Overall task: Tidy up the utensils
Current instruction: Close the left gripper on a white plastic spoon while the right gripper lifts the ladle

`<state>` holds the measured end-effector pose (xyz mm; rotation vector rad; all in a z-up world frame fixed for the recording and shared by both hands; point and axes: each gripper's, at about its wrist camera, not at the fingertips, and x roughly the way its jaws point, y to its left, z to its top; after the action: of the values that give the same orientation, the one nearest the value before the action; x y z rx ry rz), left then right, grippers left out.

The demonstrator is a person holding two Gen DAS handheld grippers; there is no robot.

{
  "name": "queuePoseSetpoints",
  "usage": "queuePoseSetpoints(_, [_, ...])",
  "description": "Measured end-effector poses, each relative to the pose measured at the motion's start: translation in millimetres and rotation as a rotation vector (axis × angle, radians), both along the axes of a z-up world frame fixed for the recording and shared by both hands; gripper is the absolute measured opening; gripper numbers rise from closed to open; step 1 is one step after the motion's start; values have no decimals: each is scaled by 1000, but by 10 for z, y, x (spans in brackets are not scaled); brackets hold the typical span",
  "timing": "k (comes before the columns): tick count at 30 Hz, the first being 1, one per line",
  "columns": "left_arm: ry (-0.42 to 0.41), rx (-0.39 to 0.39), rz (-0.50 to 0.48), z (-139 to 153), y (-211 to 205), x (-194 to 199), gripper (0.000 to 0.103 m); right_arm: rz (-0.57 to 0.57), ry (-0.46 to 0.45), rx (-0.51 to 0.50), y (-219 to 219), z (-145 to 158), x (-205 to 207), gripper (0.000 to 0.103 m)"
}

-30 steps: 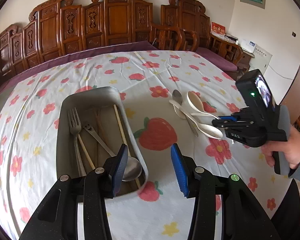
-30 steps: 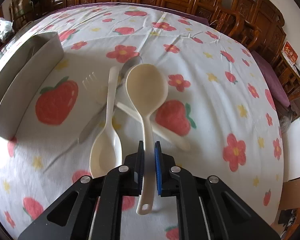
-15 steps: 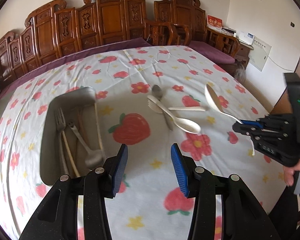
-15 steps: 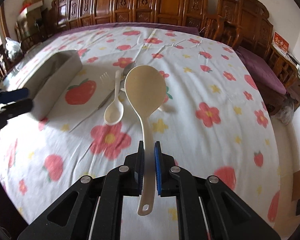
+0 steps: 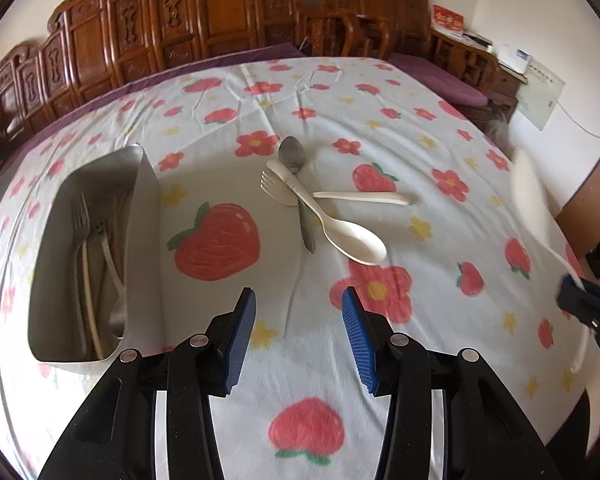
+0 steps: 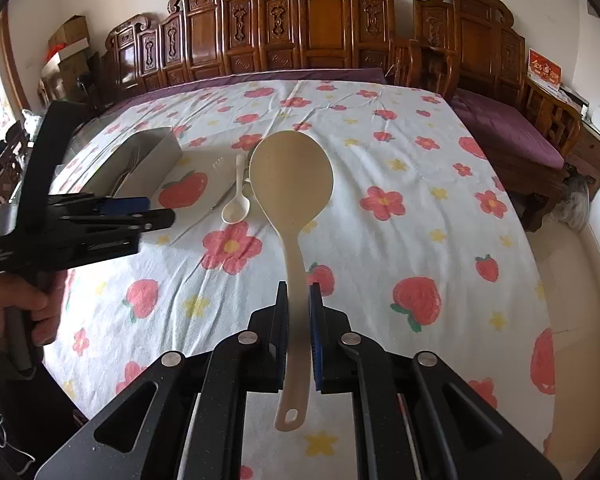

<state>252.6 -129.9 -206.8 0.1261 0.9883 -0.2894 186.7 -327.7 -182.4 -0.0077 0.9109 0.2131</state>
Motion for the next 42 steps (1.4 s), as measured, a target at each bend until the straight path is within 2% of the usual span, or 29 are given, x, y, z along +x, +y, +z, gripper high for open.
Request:
queuePoseSetpoints(9, [45,6,47,-139,-188,278,43,-6,-6,16,-156,13,82,11])
queuePoseSetpoints(16, [131,-67,71,-230,-392,499,43,-17,5,18,-215,-33,124,11])
queuePoseSetpoints(21, [197,-91,133,-292,-418,637,43,-17,12,22,-221,-57,142,11])
queuePoseSetpoints(28, [233,-47,156,-368,-534,680,43,-13,-3,31,-221,-6,121,11])
queuePoseSetpoints(32, [236,-27,149,-378,-617,671,34,-20,-12,43,-258,42,116,11])
queuePoseSetpoints(38, [240,-16,150,-390,-673,650,9,-30,-14,58,-299,79,110,11])
queuePoseSetpoints(42, [233,-29,142,-342,-676,582,6,-27,-11,62,-293,82,124,11])
